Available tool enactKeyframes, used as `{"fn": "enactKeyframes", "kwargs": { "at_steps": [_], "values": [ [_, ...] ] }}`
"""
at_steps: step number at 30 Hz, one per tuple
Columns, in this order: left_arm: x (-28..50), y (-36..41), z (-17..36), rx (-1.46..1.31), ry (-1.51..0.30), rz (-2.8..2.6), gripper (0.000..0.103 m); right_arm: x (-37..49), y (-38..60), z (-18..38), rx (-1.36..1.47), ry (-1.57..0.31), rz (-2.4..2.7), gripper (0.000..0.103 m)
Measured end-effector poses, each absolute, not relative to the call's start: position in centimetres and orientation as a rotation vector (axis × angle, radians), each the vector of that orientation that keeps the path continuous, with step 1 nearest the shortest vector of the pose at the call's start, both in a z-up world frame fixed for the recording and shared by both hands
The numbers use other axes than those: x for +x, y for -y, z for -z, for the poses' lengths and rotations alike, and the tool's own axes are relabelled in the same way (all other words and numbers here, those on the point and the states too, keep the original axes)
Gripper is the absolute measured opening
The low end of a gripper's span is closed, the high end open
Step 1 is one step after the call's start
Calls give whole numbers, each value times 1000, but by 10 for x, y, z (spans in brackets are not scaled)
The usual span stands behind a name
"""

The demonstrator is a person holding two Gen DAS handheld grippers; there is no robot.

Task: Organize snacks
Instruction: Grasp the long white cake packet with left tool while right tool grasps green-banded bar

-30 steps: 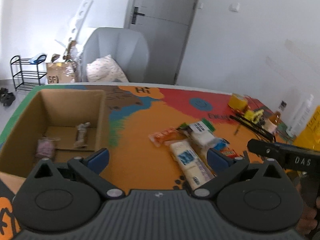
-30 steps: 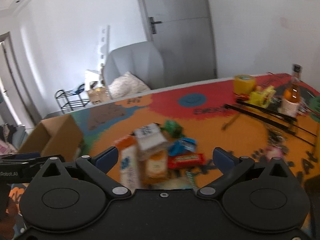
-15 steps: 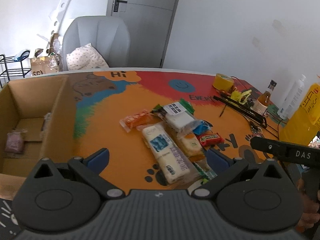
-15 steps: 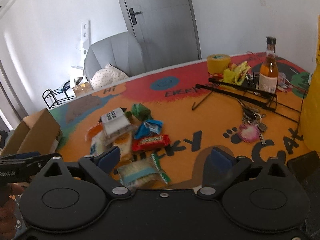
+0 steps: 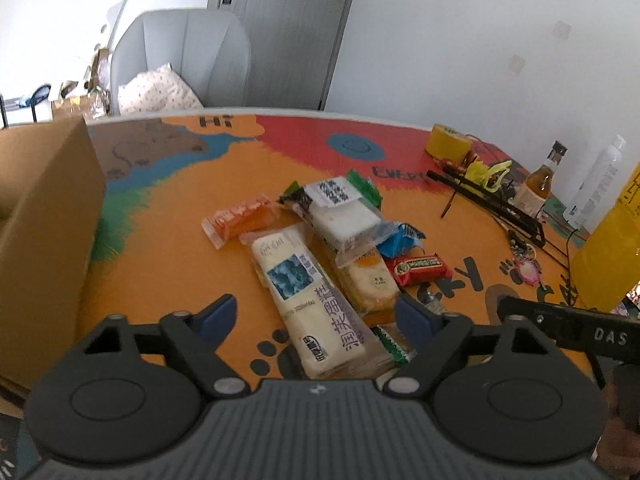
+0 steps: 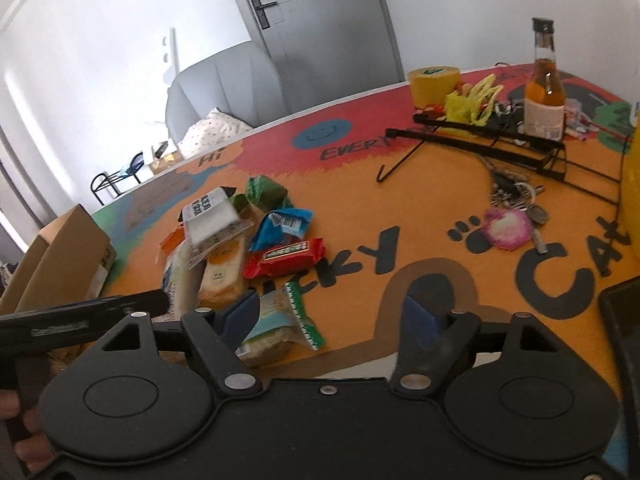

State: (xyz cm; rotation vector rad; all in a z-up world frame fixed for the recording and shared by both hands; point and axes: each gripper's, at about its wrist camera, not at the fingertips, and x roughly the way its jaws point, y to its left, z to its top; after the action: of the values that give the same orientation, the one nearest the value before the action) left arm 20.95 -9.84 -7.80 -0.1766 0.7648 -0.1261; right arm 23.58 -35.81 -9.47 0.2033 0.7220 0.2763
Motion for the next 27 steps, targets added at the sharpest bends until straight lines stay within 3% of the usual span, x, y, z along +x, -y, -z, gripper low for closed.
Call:
{"fn": "enactKeyframes", "kwargs": {
  "at_steps": [12, 17, 27],
  "values": [
    [229, 108, 105, -193, -829, 130, 59, 244, 336, 105, 185, -765, -363, 81],
    [225, 101, 104, -187, -837, 108, 43, 247, 322, 109, 163, -778, -368, 81],
    [210, 85, 100, -178, -847, 87, 36, 244, 296, 112, 82, -766, -400, 84]
  ]
}}
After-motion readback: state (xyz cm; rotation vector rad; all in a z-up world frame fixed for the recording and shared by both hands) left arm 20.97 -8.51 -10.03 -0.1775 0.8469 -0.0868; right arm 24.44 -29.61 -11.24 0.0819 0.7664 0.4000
